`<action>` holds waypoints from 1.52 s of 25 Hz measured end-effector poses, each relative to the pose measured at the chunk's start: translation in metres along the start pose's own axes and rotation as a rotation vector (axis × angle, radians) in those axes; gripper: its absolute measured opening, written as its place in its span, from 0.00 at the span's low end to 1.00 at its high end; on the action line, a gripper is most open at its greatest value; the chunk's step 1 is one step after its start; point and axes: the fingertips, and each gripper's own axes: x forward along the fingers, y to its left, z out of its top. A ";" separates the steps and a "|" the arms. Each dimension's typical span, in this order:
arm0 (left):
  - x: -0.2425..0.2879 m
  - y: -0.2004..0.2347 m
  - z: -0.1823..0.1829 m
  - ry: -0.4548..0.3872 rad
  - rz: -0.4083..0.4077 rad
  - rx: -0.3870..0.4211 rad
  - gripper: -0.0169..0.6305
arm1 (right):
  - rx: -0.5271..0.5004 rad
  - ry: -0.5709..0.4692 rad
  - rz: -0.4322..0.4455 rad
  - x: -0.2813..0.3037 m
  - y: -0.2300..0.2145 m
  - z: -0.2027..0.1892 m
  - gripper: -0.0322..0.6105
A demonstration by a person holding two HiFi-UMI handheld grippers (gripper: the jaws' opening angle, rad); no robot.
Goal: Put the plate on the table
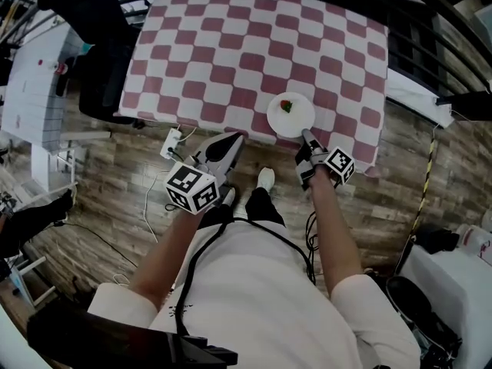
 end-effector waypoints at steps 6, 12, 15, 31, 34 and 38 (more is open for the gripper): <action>0.004 -0.004 -0.001 0.002 0.008 -0.001 0.04 | -0.004 0.003 -0.146 0.008 -0.011 0.003 0.09; -0.006 -0.001 0.000 -0.003 0.031 0.001 0.04 | -0.056 0.017 -0.276 0.015 -0.015 0.001 0.11; -0.013 -0.001 -0.001 -0.002 0.039 0.001 0.04 | -0.096 0.029 -0.312 0.015 -0.016 -0.001 0.11; -0.042 -0.014 -0.003 0.005 -0.033 0.042 0.04 | -0.250 0.076 -0.153 -0.003 0.022 -0.032 0.48; -0.048 -0.015 -0.003 0.004 -0.049 0.045 0.04 | -0.287 0.052 -0.115 -0.016 0.035 -0.036 0.45; -0.059 -0.024 -0.006 0.004 -0.086 0.047 0.04 | -0.331 -0.010 -0.042 -0.041 0.061 -0.045 0.26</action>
